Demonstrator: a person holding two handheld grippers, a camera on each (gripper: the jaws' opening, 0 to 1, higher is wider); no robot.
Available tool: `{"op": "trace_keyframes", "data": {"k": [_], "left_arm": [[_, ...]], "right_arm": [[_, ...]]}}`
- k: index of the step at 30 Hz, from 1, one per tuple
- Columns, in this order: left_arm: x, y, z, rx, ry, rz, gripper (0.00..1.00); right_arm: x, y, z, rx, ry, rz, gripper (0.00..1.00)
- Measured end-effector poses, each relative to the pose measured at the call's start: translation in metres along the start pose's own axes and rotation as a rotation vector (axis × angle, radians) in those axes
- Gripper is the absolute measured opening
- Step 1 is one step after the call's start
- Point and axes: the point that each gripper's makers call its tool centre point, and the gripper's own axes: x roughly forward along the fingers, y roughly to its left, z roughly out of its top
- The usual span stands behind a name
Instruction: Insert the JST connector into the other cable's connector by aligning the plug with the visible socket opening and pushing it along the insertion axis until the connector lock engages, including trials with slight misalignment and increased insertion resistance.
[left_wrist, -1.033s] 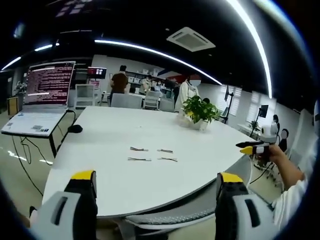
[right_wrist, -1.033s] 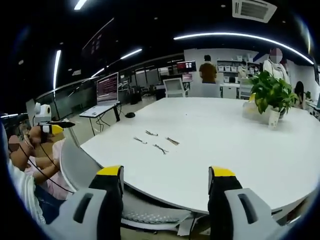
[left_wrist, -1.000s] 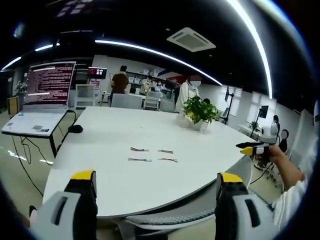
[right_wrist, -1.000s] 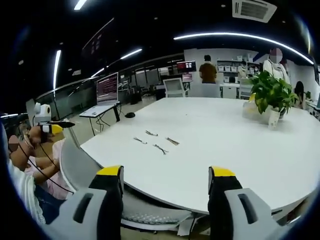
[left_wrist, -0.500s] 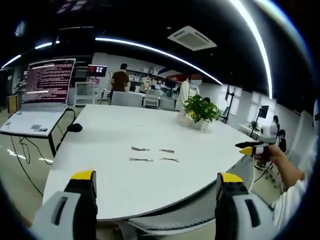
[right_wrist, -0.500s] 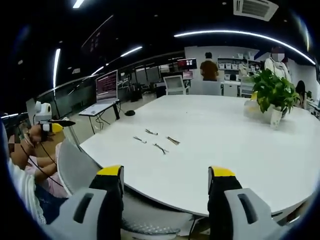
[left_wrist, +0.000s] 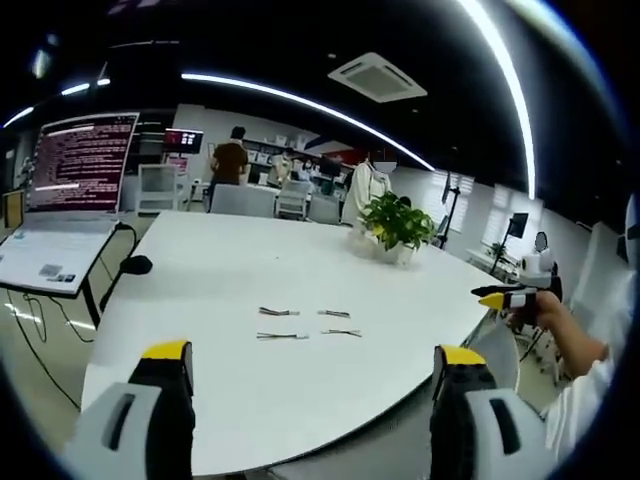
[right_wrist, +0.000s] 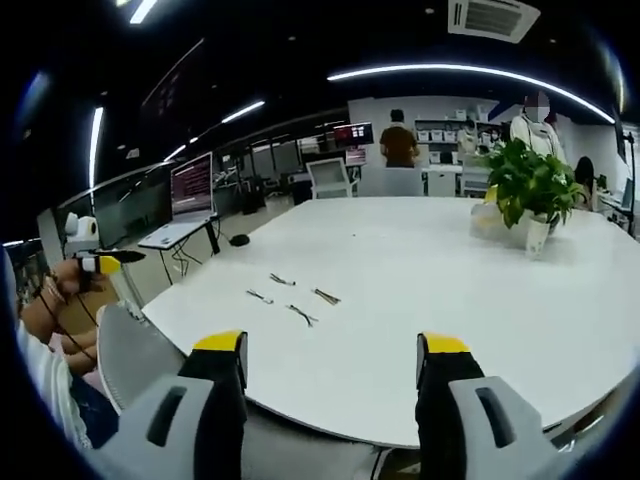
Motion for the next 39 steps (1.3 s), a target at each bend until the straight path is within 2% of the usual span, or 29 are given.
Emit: {"op": "trace_keyframes", "data": {"k": [6,14,16,19,21,23,26,28,31,32,35,37,39], "left_arm": [[0.014,0.003,0.005,-0.007,0.017,-0.031,0.99],[0.018,0.008,0.007,-0.010,0.008,-0.056,0.99],[0.019,0.008,0.005,-0.013,-0.002,-0.075,0.99],[0.020,0.011,0.000,-0.040,-0.002,-0.075,0.99],[0.020,0.012,0.003,-0.048,-0.031,-0.070,0.99],[0.021,0.015,0.004,-0.076,-0.036,-0.053,0.99],[0.024,0.017,0.000,-0.047,-0.015,-0.046,0.99],[0.025,0.018,0.003,-0.031,-0.037,-0.017,0.99],[0.031,0.010,0.001,-0.074,-0.043,-0.062,0.99],[0.034,0.011,0.000,-0.082,-0.039,-0.056,0.99],[0.042,0.012,0.002,-0.031,-0.042,-0.014,0.99],[0.047,0.005,0.002,-0.021,-0.021,-0.034,0.99],[0.051,0.001,0.005,-0.005,-0.029,-0.053,0.99]], "right_arm": [[0.006,0.001,0.006,0.016,0.002,-0.016,0.66],[0.015,0.007,0.006,0.012,0.012,-0.028,0.66],[0.017,0.007,0.007,0.019,-0.004,-0.034,0.66],[0.022,0.007,0.004,0.037,-0.007,-0.035,0.66],[0.025,0.008,0.000,0.035,0.014,-0.030,0.66],[0.029,0.007,-0.005,0.023,0.046,-0.026,0.66],[0.033,0.007,-0.002,0.011,0.045,-0.009,0.66],[0.038,0.009,0.000,0.017,0.045,0.023,0.65],[0.040,0.006,0.003,0.008,0.038,0.014,0.65],[0.040,0.005,0.004,0.008,0.033,0.016,0.65],[0.046,-0.005,0.006,0.027,0.031,-0.002,0.65],[0.048,-0.007,0.011,0.023,0.021,-0.001,0.65],[0.050,-0.007,0.013,0.023,0.015,0.009,0.65]]}}
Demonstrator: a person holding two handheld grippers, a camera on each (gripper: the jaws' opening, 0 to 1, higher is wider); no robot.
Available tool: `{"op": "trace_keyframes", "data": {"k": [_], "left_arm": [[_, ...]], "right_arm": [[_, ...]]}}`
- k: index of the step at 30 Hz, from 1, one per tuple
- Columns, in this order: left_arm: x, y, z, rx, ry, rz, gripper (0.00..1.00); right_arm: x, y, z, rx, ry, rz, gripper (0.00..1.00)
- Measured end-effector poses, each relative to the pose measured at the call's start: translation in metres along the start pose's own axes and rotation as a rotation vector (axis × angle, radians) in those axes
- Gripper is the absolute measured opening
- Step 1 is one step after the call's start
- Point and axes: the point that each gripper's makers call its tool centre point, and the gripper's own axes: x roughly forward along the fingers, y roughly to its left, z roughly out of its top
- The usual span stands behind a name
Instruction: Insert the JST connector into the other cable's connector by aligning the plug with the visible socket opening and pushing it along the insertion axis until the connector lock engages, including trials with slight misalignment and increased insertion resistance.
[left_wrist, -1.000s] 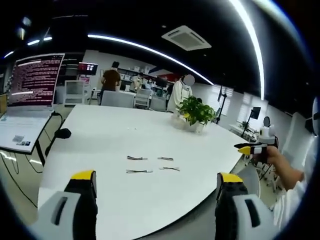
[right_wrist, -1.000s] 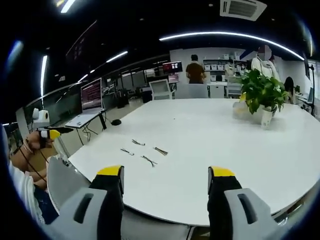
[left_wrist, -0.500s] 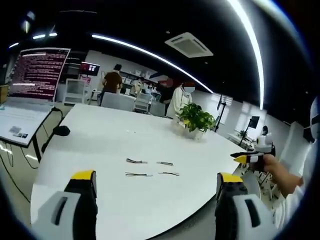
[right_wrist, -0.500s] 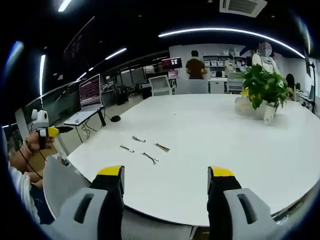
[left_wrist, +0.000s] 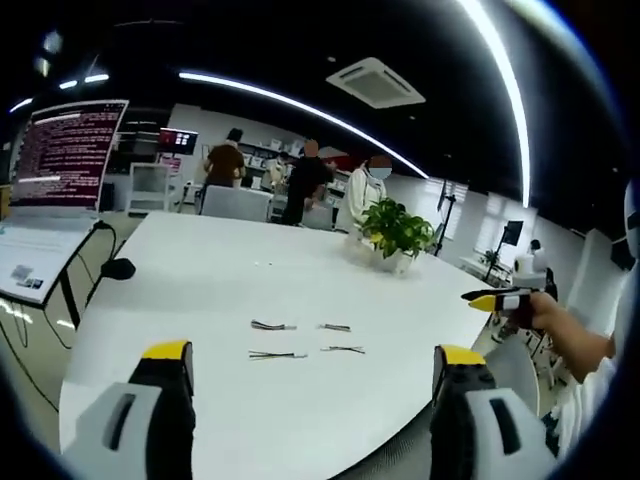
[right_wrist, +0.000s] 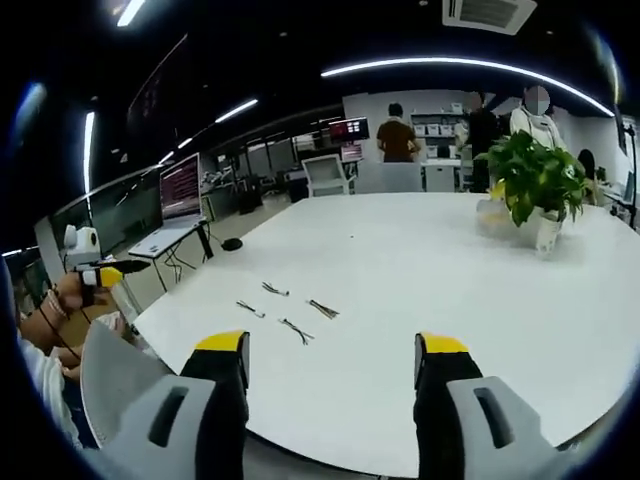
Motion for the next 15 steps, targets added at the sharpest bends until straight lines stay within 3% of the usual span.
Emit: {"op": "trace_keyframes", "data": {"k": [8,15], "left_arm": [[0.007,0.003,0.004,-0.029,-0.006,-0.008,0.99],[0.011,0.007,0.010,-0.004,0.003,0.003,0.99]], "right_arm": [[0.004,-0.006,0.000,-0.009,0.014,0.000,0.65],[0.011,-0.009,0.004,-0.018,0.016,0.007,0.64]]}}
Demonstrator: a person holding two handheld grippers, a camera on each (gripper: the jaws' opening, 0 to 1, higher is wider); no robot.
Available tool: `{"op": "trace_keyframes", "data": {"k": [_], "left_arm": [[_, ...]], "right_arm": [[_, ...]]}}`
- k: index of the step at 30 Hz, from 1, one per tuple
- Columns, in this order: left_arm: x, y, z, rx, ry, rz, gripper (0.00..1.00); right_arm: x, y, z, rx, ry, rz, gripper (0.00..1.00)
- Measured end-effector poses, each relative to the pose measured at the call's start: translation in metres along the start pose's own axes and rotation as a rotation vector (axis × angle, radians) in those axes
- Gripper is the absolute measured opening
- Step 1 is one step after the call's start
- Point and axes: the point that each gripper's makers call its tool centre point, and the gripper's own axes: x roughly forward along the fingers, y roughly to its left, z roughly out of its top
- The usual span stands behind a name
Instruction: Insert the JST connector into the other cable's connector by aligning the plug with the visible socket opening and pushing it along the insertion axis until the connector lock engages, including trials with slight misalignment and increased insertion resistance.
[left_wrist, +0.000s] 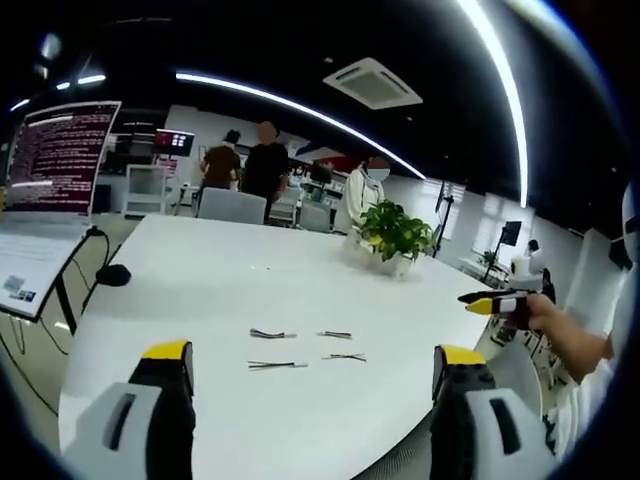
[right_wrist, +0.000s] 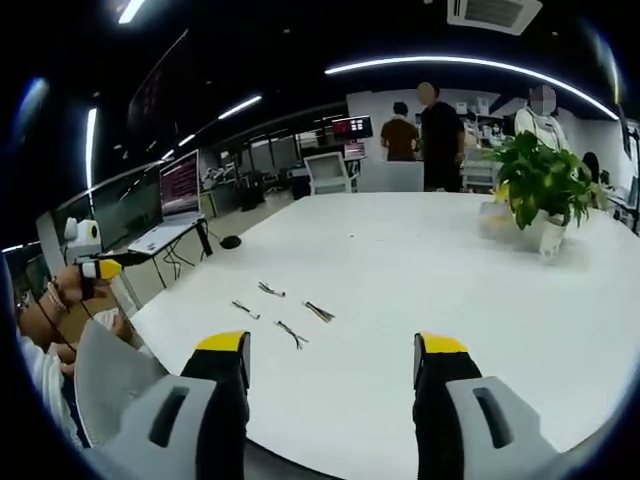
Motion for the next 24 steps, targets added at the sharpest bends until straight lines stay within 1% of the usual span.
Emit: {"op": "trace_keyframes", "data": {"k": [8,19,24], "left_arm": [[0.009,0.003,0.008,0.008,0.000,-0.010,0.99],[0.019,0.012,0.020,0.025,0.000,-0.005,0.99],[0.023,0.016,0.024,0.026,-0.006,-0.001,0.99]], "right_arm": [[0.009,0.000,0.007,-0.018,0.005,0.010,0.64],[0.023,-0.002,0.018,-0.041,0.014,0.019,0.64],[0.030,-0.003,0.019,-0.050,0.020,0.028,0.64]]}}
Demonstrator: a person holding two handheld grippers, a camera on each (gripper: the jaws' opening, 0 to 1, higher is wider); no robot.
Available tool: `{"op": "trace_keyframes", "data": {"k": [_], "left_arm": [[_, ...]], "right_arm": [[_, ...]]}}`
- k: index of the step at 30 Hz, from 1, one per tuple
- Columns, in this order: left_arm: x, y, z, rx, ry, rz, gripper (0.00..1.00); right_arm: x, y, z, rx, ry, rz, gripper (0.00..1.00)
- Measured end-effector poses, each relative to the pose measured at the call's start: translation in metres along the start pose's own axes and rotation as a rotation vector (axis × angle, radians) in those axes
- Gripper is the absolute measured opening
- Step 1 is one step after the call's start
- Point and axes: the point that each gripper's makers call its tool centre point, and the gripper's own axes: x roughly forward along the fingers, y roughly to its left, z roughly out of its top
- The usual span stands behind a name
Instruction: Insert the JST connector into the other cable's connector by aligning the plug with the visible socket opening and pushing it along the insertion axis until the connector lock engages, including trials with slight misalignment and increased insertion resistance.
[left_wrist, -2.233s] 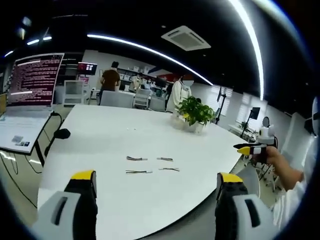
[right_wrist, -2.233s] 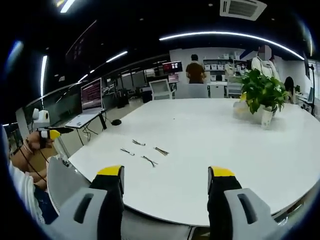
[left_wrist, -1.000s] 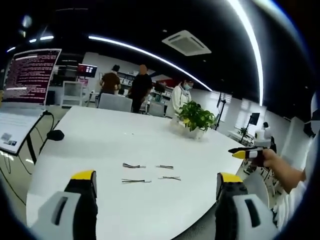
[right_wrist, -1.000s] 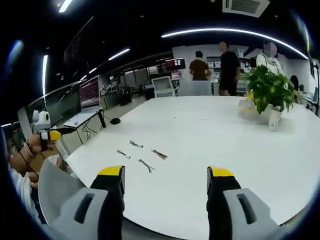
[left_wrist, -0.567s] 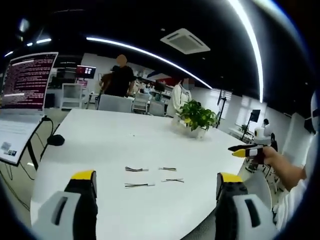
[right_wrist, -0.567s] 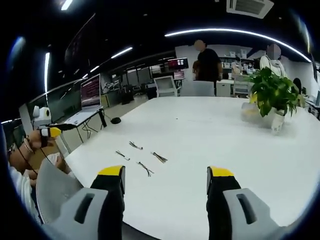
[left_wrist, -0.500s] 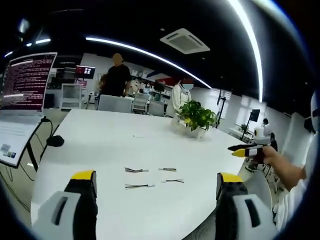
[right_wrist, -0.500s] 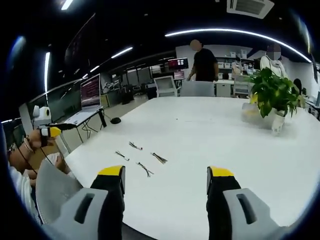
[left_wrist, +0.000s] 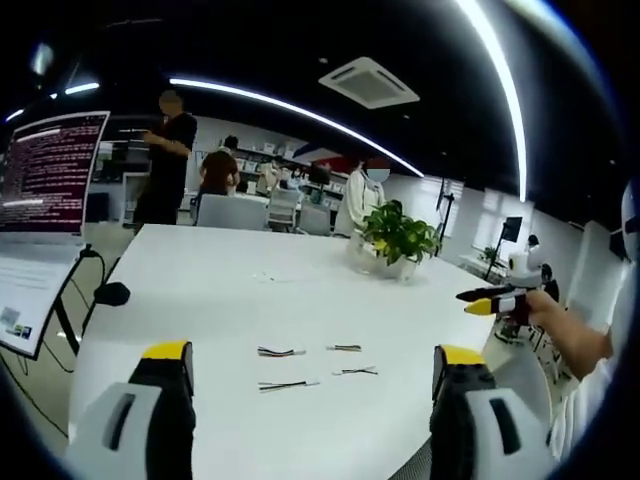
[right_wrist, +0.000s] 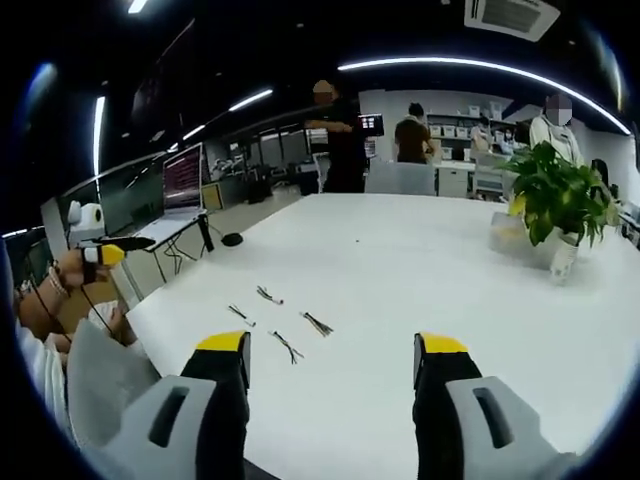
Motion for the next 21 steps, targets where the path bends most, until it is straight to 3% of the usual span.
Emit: {"op": "trace_keyframes", "data": {"k": [21], "left_arm": [[0.029,0.019,0.002,0.001,0.024,0.007,0.99]], "right_arm": [[0.035,-0.011,0.004,-0.006,0.034,0.028,0.64]]}}
